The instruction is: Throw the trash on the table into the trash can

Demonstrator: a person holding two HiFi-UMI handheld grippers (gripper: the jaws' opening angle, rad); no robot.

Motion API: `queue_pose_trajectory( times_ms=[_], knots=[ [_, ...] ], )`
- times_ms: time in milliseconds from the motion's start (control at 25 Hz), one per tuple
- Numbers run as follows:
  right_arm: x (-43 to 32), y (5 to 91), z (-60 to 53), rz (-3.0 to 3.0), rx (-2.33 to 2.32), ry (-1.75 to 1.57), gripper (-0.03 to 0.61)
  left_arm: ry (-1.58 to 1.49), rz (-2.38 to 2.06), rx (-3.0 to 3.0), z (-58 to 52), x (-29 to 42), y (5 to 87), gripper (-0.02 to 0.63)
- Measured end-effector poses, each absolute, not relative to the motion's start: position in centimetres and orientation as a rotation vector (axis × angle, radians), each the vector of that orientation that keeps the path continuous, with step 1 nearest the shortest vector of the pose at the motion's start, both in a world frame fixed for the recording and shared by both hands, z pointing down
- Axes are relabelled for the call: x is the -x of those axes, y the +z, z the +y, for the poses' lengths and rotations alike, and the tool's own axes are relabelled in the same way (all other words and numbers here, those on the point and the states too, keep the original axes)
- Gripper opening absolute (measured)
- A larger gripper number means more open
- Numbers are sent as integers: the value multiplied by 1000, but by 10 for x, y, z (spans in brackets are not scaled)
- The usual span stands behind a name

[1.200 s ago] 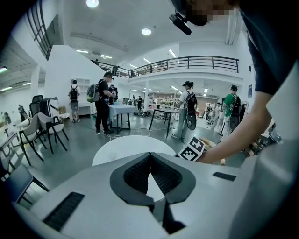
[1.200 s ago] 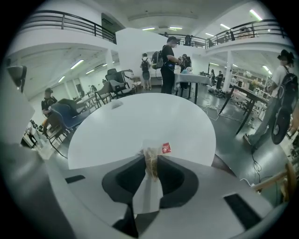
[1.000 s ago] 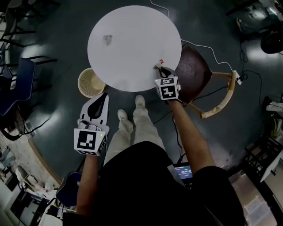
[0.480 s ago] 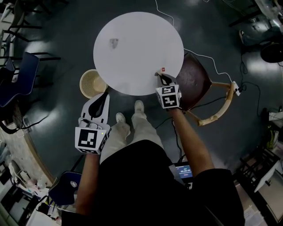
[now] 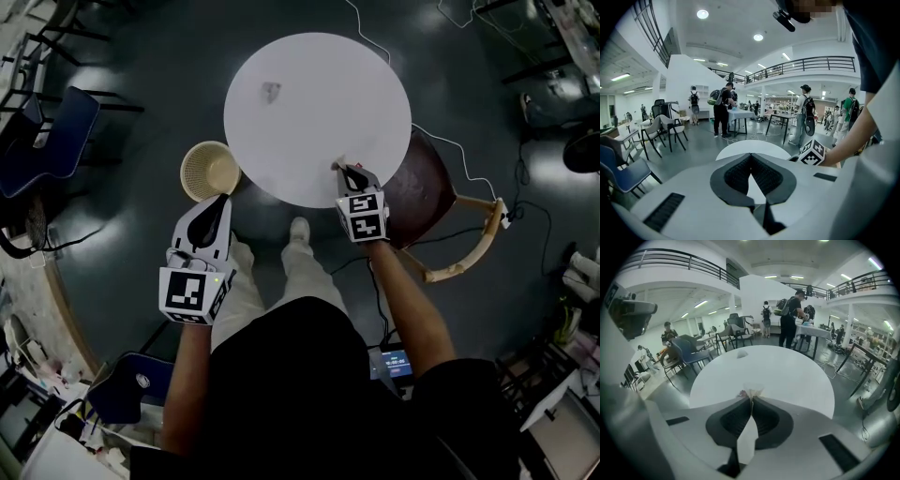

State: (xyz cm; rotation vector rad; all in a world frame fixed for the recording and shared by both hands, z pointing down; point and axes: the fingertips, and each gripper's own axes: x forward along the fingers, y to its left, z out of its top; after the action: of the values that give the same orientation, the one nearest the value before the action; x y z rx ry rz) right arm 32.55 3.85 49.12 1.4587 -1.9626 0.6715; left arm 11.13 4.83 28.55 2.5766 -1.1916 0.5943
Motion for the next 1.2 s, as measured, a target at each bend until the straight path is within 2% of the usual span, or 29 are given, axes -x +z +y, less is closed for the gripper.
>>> queue_pose_trajectory(
  times_ms=[560, 1200],
  knots=[
    [-238, 465, 4, -2015, -1419, 600, 26, 542, -1230, -2530, 22, -20, 294, 15],
    [-39, 482, -29, -2123, -1190, 578, 26, 513, -1289, -2440, 8, 122, 336, 15]
  ],
)
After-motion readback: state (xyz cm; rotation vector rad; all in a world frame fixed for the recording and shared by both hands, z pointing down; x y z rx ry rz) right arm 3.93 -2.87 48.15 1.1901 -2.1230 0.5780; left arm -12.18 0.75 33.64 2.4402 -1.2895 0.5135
